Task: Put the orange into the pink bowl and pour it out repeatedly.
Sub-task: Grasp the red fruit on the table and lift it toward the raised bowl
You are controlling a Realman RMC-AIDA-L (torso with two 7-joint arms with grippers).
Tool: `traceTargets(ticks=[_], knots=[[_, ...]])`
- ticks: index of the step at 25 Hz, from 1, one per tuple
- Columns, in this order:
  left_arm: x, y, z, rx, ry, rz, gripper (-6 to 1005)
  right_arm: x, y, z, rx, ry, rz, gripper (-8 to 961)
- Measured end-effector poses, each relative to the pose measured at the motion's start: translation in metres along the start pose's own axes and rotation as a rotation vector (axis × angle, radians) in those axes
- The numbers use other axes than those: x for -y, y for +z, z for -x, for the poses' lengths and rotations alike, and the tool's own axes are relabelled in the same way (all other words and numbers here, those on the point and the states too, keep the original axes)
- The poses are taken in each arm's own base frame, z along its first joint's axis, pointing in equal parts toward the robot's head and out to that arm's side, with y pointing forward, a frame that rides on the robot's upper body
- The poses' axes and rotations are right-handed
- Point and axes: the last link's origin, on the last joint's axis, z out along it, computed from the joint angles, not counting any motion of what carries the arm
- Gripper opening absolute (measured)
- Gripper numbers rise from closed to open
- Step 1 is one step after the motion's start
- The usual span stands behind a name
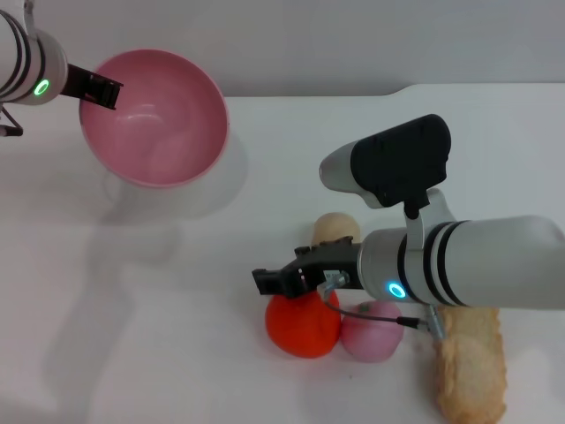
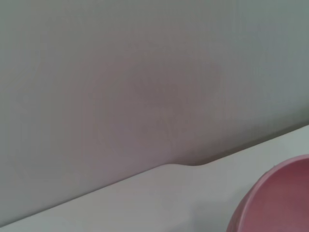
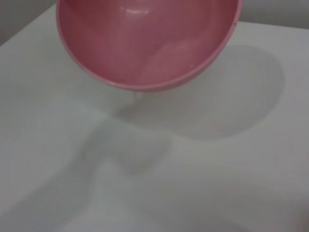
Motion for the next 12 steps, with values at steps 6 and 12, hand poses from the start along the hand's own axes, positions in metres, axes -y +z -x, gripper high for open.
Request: traceTargets(ticks=[6, 12], knots=[[0.0, 0.0, -0.001, -0.001, 0.001, 0.0, 42, 0.0, 0.003, -0.006, -0.019, 0.019, -0.001, 693], [0.0, 0.0, -0.001, -0.002, 0.0, 0.0, 43, 0.005, 0.007, -0.011, -0.033, 0.057, -0.01, 687]])
